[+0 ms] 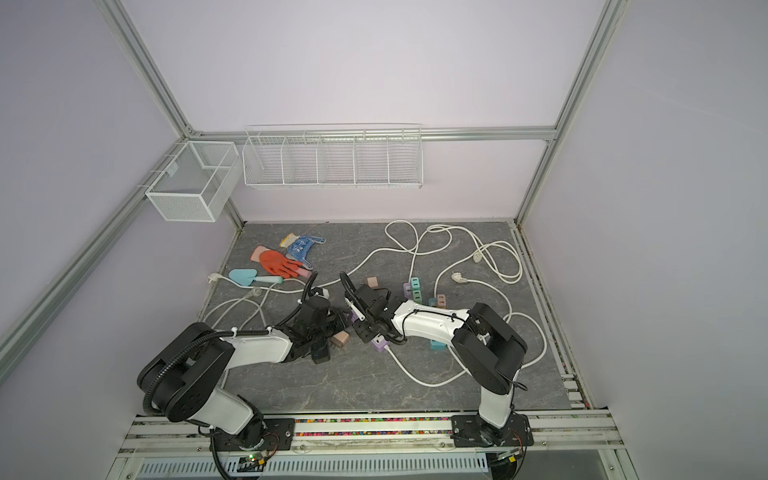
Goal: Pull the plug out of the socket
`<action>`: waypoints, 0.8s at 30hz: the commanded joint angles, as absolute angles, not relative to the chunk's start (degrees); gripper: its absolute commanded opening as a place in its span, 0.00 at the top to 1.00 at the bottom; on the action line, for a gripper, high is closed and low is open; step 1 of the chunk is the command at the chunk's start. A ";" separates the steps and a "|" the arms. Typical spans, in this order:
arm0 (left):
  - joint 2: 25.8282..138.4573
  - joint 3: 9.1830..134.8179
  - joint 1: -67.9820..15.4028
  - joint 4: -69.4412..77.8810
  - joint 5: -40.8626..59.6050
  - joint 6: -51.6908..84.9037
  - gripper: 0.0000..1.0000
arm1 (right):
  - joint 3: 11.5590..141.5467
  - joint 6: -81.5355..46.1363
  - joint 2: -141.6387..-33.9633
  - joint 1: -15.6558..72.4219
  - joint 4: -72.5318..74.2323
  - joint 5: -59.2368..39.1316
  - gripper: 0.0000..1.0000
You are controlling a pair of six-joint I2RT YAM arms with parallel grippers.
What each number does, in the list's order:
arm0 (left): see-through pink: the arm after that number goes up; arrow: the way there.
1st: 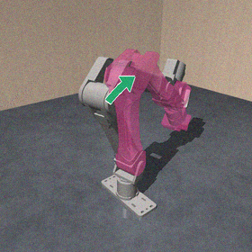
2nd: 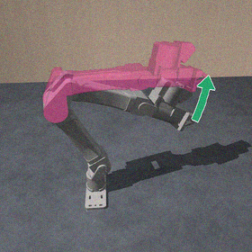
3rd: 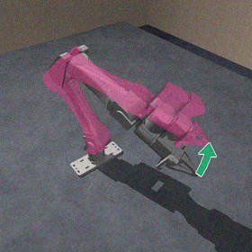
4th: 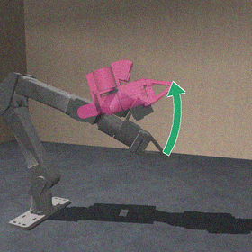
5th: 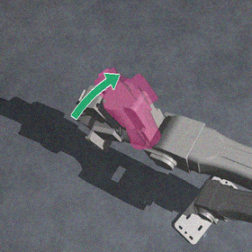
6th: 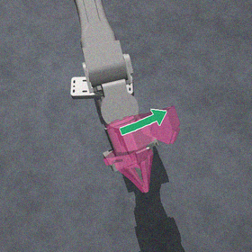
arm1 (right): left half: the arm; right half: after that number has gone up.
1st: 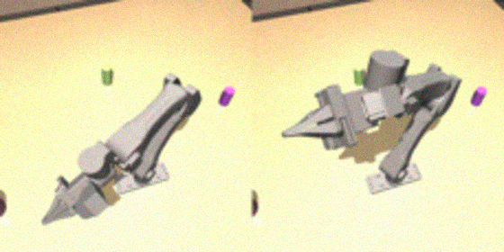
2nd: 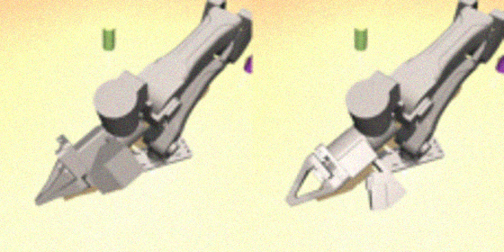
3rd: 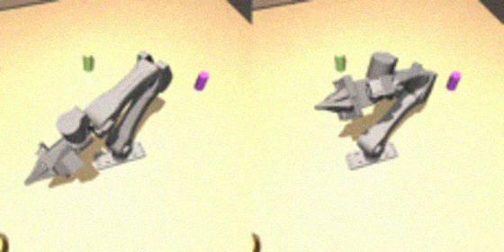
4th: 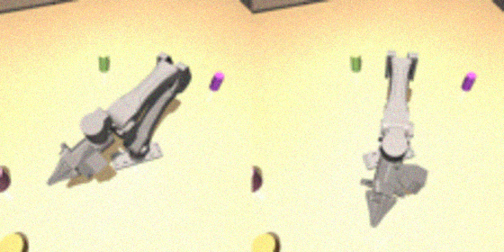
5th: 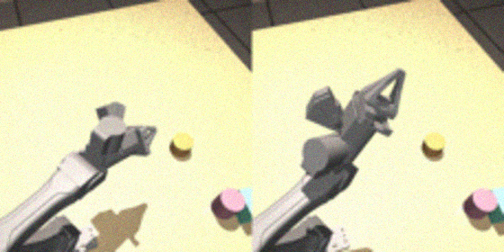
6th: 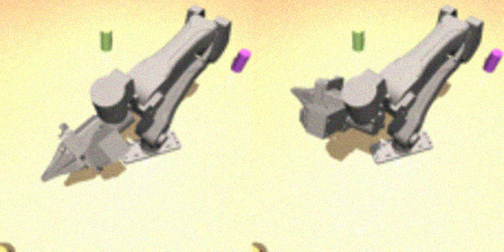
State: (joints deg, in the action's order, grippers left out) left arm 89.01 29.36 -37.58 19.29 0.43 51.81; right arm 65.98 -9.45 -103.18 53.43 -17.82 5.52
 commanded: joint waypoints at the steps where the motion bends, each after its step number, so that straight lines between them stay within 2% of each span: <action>1: 92.00 26.89 -37.79 5.68 -0.13 50.24 0.67 | 65.35 -9.31 -99.02 53.12 -15.39 7.84 0.83; 13: 88.15 26.97 -38.33 10.23 8.00 50.12 0.65 | 64.73 -11.44 -103.01 53.83 -12.76 4.55 0.87; 20: 89.60 27.06 -38.32 3.17 1.38 50.16 0.64 | 64.01 -9.28 -99.75 53.64 -13.03 8.54 0.87; 24: 90.70 26.96 -38.32 2.23 0.61 50.08 0.64 | 63.76 -9.21 -99.55 53.65 -11.05 6.93 0.87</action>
